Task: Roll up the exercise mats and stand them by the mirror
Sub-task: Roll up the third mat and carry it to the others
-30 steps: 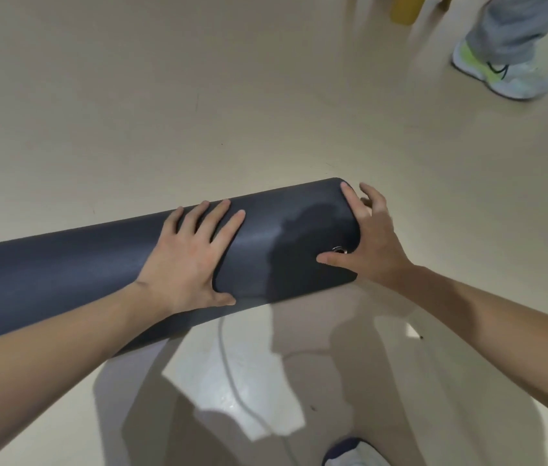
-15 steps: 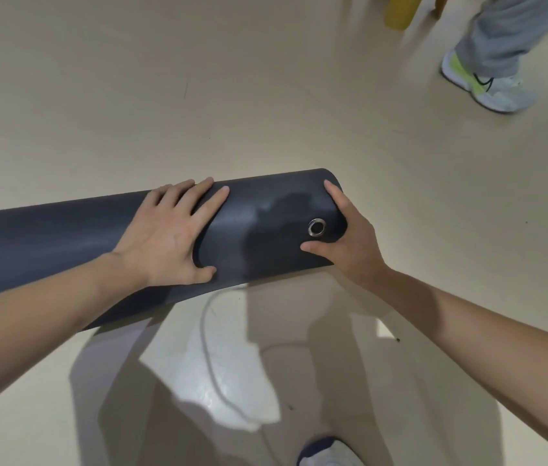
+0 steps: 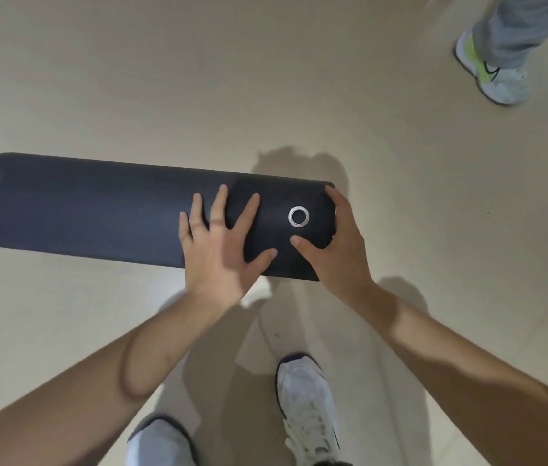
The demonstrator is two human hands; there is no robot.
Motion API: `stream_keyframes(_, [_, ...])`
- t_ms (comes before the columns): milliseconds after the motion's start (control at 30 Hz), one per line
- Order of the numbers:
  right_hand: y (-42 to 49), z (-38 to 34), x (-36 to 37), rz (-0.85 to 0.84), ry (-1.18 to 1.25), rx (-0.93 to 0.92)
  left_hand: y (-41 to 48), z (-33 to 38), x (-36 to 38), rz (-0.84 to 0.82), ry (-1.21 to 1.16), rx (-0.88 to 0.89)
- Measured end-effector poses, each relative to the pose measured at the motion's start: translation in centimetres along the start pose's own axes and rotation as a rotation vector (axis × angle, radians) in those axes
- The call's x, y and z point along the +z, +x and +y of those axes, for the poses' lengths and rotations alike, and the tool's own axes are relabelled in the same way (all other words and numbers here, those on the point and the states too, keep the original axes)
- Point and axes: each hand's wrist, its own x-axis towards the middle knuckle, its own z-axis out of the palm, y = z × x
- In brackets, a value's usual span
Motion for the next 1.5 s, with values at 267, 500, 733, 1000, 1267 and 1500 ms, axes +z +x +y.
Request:
stream_keyframes(267, [-6.6,-10.9,-0.7,-0.105,0.281,0.06,-6.6,5.3,-10.3,0.08,-0.642,-0.409])
stream_keyframes(500, [-12.2,-22.1,1.2,-0.338,0.281,0.027,-10.3,-0.1,-22.4,0.136,-0.698,-0.508])
stream_keyframes(733, [-15.6,-30.6,5.1,-0.551,0.286,-0.039,-12.9,-7.1,-31.7,0.095,-0.651,-0.567])
stream_keyframes(1000, [-16.6,-36.3,8.0,-0.855,0.108,-0.211,-15.6,-12.7,-36.3,0.138,-0.688,-0.63])
stream_keyframes(1267, [-14.5,-37.5,7.4,-0.277,-0.228,-0.222,-17.1,-16.4,-37.8,0.175,-0.829,-0.683])
stream_keyframes(1500, [-13.6,-42.8,11.0,-0.489,-0.186,-0.116,-18.3,-16.5,-39.4,0.252,-0.95,-0.787])
